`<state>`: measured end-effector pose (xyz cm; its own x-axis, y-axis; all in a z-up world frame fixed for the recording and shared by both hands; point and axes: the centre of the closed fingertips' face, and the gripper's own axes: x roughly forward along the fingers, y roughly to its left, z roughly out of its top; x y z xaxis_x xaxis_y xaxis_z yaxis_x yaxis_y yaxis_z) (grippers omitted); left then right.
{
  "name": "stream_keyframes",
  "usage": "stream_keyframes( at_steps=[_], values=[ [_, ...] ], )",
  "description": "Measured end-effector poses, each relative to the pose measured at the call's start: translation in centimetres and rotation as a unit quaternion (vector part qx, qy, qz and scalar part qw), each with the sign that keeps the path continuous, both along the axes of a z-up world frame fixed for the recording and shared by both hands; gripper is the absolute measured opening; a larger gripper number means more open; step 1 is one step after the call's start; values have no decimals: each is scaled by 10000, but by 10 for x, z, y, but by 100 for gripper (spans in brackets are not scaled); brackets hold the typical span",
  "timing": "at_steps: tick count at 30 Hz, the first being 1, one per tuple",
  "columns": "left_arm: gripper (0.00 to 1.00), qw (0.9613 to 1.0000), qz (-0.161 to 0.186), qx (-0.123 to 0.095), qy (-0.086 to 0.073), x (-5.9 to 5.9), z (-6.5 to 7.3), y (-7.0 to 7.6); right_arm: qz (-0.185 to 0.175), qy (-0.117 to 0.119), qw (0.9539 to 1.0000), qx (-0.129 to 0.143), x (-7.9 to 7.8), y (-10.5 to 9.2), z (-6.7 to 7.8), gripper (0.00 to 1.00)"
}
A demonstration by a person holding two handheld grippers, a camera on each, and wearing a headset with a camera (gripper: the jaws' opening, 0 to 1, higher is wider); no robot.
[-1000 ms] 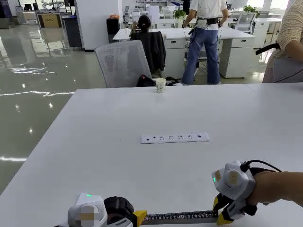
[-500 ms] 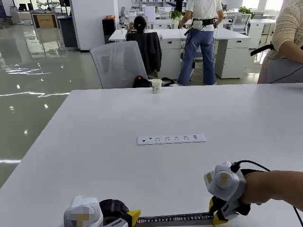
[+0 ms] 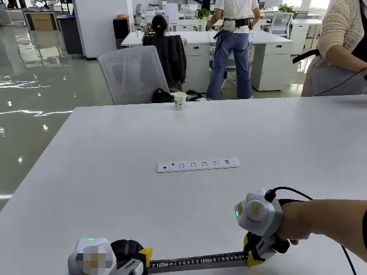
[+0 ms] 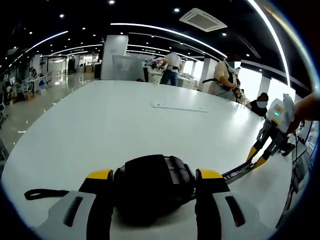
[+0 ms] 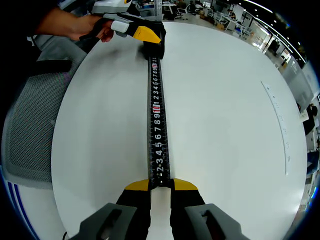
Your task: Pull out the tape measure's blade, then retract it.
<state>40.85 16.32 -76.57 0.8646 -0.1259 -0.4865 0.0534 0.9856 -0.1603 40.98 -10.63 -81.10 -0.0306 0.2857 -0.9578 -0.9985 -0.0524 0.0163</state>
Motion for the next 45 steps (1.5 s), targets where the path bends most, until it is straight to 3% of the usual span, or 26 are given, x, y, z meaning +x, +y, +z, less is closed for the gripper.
stream_keyframes(
  at_steps=[13, 15, 30, 45],
  values=[
    [61, 9987, -56, 239, 440, -1, -7, -2, -330, 9, 9994, -41, 0, 0, 0, 11],
    [61, 9985, -98, 349, 413, -2, -7, -1, -364, -7, 9993, 2, 0, 0, 0, 11],
    [61, 9986, -89, 188, 484, -2, -9, 0, -410, -68, 9991, -104, 0, 3, 0, 12],
    [62, 9983, -122, 170, 536, -2, -11, -1, -484, -72, 9986, -187, 1, 6, 0, 12]
  ],
)
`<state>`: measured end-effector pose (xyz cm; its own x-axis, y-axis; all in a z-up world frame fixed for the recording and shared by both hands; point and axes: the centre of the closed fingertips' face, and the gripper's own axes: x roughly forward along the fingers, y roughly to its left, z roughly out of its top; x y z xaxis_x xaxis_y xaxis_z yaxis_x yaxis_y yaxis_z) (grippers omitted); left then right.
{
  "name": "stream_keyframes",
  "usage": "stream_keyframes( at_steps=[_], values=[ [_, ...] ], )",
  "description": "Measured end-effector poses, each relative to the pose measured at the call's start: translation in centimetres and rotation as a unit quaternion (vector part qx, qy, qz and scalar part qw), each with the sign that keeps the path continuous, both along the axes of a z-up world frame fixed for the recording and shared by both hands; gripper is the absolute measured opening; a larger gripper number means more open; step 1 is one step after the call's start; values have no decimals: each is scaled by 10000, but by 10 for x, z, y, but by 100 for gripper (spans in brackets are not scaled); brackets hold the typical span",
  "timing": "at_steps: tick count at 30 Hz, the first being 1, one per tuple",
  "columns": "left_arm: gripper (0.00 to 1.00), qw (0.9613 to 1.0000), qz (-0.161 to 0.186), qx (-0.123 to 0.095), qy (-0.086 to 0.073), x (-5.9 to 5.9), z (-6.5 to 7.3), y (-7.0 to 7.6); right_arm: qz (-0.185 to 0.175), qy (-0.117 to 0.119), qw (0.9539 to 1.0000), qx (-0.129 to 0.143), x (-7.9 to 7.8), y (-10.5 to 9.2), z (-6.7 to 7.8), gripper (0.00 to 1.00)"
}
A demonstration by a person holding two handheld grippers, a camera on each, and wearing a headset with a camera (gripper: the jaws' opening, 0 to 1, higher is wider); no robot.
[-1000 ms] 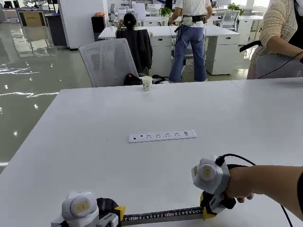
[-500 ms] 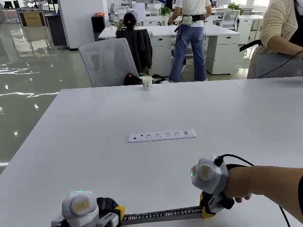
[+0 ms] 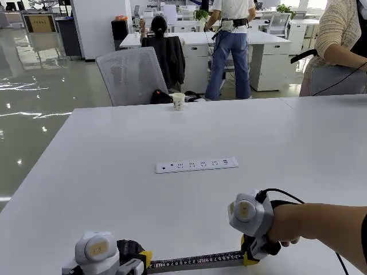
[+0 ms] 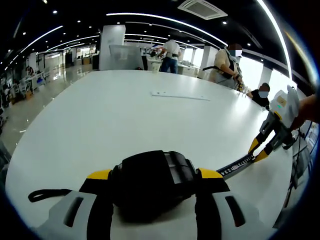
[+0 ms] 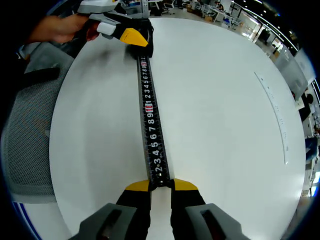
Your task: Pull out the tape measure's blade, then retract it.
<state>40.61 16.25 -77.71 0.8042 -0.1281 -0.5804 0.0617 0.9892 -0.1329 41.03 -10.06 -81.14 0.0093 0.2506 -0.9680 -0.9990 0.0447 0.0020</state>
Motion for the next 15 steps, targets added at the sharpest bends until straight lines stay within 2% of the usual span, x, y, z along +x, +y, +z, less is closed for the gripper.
stream_keyframes(
  at_steps=[15],
  values=[
    [62, 10000, -29, 9, 50, 0, -1, 0, 20, -3, 10000, 6, 0, 4, 1, 12]
  ],
)
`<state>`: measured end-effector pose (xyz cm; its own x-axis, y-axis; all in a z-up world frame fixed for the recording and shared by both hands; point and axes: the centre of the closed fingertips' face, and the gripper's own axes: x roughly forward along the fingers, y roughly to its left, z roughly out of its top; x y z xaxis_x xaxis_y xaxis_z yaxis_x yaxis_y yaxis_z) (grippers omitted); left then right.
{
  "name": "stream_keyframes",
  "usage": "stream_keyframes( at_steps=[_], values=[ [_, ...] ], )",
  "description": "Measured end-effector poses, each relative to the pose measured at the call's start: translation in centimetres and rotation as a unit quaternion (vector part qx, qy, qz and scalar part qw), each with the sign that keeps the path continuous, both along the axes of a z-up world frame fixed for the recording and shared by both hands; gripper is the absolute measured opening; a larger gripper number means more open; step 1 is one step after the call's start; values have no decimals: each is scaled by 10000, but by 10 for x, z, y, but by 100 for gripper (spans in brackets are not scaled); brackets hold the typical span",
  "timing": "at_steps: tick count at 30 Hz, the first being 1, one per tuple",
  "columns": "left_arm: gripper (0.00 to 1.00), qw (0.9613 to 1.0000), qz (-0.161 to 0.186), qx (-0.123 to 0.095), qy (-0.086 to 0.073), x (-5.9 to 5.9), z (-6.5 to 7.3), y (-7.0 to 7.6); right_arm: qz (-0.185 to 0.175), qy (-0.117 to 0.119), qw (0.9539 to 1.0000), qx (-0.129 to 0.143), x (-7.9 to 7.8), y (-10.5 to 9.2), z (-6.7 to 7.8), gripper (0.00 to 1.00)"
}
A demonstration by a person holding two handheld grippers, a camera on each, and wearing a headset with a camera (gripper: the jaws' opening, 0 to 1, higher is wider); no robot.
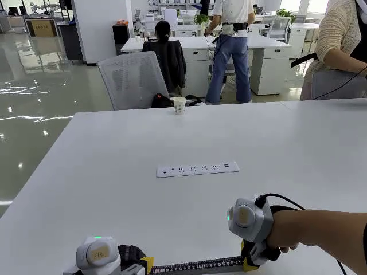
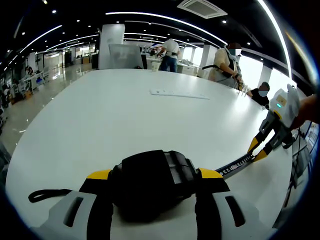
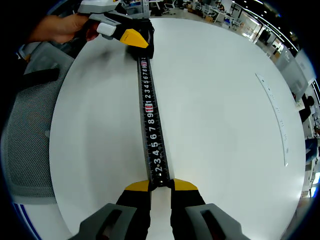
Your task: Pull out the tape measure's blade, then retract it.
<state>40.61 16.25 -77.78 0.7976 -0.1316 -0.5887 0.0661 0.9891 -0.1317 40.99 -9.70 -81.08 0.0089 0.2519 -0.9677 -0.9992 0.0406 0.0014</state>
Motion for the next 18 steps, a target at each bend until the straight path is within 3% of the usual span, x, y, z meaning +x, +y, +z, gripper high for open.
stream_keyframes(
  at_steps=[18],
  values=[
    [62, 10000, -10, -13, 31, 0, 0, 0, 5, -17, 10000, -39, -1, 8, 0, 12]
  ],
)
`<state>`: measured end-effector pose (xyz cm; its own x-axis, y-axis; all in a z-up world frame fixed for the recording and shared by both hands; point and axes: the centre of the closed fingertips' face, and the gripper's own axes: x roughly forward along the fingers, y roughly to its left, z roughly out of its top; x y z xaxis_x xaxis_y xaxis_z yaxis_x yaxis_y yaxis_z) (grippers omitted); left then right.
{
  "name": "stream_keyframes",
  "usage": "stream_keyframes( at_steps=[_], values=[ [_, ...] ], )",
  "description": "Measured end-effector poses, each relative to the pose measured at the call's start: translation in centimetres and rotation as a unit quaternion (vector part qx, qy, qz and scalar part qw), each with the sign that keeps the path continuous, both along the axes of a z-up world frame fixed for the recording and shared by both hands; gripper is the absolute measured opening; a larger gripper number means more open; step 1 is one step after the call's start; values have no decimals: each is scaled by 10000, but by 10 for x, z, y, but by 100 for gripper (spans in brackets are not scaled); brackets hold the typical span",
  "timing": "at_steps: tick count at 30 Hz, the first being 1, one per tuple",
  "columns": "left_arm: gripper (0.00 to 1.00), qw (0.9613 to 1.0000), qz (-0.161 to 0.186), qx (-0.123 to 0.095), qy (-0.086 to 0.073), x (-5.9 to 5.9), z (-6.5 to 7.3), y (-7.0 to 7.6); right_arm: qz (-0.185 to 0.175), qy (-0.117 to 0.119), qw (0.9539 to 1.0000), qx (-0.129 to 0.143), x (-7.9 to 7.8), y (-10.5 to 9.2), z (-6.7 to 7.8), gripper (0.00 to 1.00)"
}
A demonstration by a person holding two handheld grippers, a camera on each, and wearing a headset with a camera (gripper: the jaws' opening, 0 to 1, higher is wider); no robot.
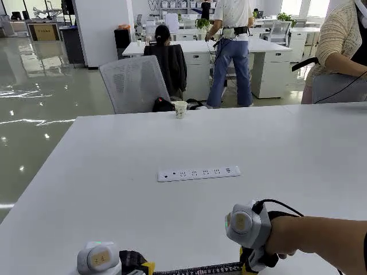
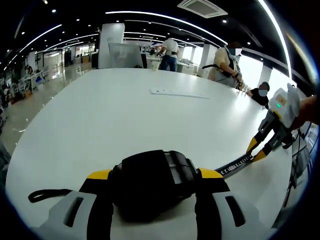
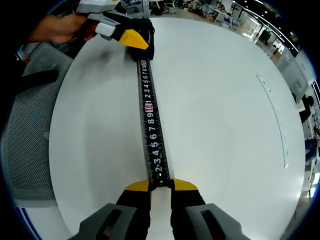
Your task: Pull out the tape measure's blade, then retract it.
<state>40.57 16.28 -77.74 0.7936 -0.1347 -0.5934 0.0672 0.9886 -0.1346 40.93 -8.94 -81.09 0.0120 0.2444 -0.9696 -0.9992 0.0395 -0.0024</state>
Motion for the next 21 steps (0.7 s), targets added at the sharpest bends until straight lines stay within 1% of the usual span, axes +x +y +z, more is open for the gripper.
stream_keyframes(
  at_steps=[11, 21],
  values=[
    [61, 10000, -26, -63, 28, -1, -1, -1, -16, -13, 10000, 19, -1, 3, -1, 12],
    [61, 9999, -64, 28, 86, 0, -2, -2, -36, -21, 10000, 70, -1, 8, -1, 12]
  ],
)
